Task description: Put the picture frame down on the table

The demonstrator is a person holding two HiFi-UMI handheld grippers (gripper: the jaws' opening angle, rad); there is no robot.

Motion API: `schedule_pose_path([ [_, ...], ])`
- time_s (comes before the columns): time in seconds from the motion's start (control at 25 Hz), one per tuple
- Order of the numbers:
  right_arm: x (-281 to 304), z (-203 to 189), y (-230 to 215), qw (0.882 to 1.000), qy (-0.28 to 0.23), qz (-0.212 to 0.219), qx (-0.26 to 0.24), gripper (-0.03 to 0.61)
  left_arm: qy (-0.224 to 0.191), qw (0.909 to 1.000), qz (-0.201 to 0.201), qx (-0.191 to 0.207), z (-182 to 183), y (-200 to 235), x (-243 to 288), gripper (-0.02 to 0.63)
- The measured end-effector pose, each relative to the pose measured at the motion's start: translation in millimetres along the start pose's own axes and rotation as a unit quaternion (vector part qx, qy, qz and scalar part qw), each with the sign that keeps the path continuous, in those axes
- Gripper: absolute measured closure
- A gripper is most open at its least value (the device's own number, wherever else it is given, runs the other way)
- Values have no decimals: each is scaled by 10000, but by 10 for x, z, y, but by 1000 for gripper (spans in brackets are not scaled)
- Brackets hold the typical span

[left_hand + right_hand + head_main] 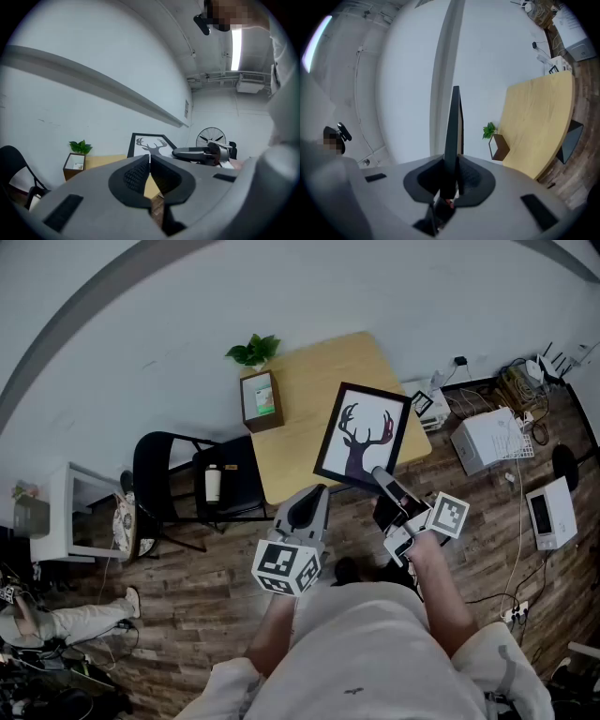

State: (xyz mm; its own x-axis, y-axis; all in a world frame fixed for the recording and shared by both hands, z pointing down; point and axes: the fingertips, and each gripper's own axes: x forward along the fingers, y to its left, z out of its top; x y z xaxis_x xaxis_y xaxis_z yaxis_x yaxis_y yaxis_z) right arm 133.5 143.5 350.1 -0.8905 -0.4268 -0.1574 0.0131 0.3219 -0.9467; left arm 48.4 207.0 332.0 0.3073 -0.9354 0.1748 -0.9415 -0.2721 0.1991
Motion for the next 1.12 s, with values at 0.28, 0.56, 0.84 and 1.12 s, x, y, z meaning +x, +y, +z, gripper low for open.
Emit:
schedule_pose_path([
  [0.28,-5,-1,-12,9999,-27,-34,-125,535,74,9999,4,91,-19,51,-22,604],
  [0.56,-6,-9,42,9999,-117,71,-104,534,127,9999,-8,97,-73,148,-43,604],
  [0.84,0,-1,-73,9997,-121,-161,-132,534,329,9994,0,67,-171,250,5,607],
  [1.12,29,-20,-319,9995,-79,-293,56,532,371,9992,110,42,-289,356,27,607],
])
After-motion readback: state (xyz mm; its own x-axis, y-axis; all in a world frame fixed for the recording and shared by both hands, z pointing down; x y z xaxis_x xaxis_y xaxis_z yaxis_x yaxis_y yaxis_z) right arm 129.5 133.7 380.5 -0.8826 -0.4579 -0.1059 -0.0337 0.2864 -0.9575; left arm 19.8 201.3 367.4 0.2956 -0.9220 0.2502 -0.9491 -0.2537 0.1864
